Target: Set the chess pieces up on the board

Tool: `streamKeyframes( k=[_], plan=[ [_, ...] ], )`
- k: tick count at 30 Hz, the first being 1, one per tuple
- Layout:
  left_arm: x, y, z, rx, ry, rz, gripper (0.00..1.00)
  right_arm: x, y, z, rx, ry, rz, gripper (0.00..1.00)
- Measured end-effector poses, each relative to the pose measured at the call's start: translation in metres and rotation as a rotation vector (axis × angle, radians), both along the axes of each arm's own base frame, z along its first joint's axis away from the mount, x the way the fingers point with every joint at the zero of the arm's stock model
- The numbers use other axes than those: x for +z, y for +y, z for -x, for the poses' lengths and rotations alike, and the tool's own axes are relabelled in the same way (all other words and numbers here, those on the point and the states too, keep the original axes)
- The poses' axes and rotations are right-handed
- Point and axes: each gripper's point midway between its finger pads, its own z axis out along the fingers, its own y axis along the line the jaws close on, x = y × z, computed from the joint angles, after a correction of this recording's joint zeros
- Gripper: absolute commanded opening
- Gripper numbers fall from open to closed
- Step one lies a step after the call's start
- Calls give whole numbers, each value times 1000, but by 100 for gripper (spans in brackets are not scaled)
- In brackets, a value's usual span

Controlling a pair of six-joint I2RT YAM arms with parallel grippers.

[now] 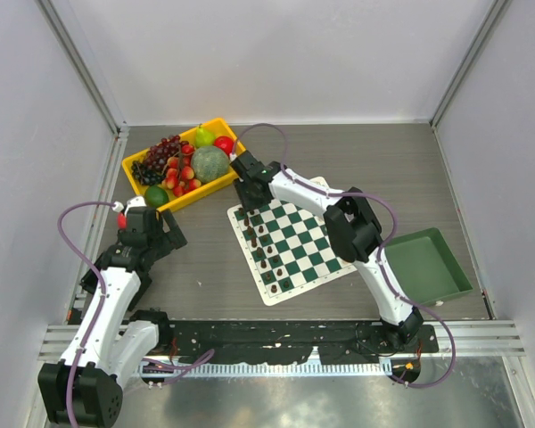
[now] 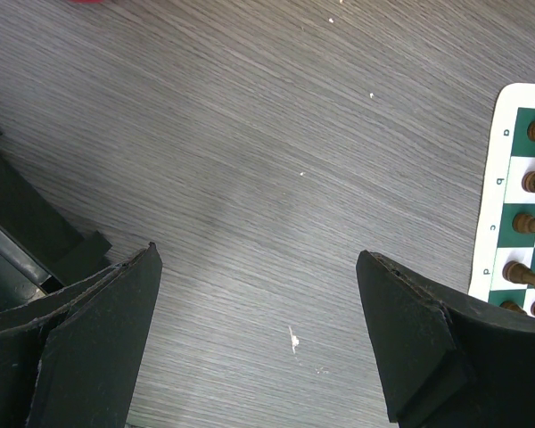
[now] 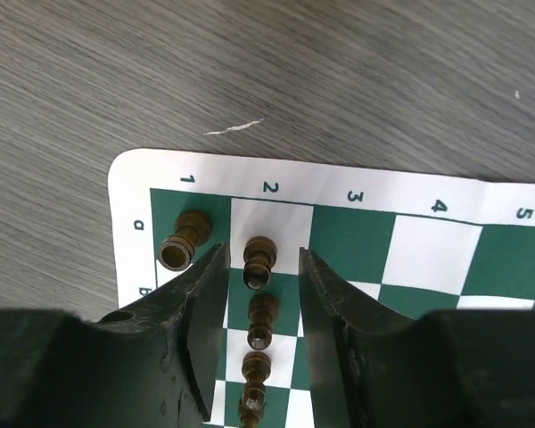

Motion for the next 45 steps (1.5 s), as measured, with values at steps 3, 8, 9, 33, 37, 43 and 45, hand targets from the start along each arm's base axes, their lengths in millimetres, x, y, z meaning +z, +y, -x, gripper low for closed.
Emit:
streamKeyframes(
  k=[3,8,9,33,37,43,45],
  plan=[
    [0,0,0,0,0,0,99,10,-2,-4,-9,-19,-7,47],
    [0,0,0,0,0,0,99,45,-11,-9,-32,-72,-40,54],
    [0,0,0,1,0,1,99,53,-14,-9,-37,-85,-49,54],
    [-3,-5,-2,42,8,55,99,134,-271,51,-530,-408,-72,96],
    [-2,-5,-3,60,1,63,99,110,-276,88,-508,-398,-134,96],
    [3,-7,-7,58,-28,79,99,99,-278,120,-503,-428,-259,96],
    [6,-9,-9,53,-44,86,99,103,-277,120,-503,-443,-279,96]
  ],
)
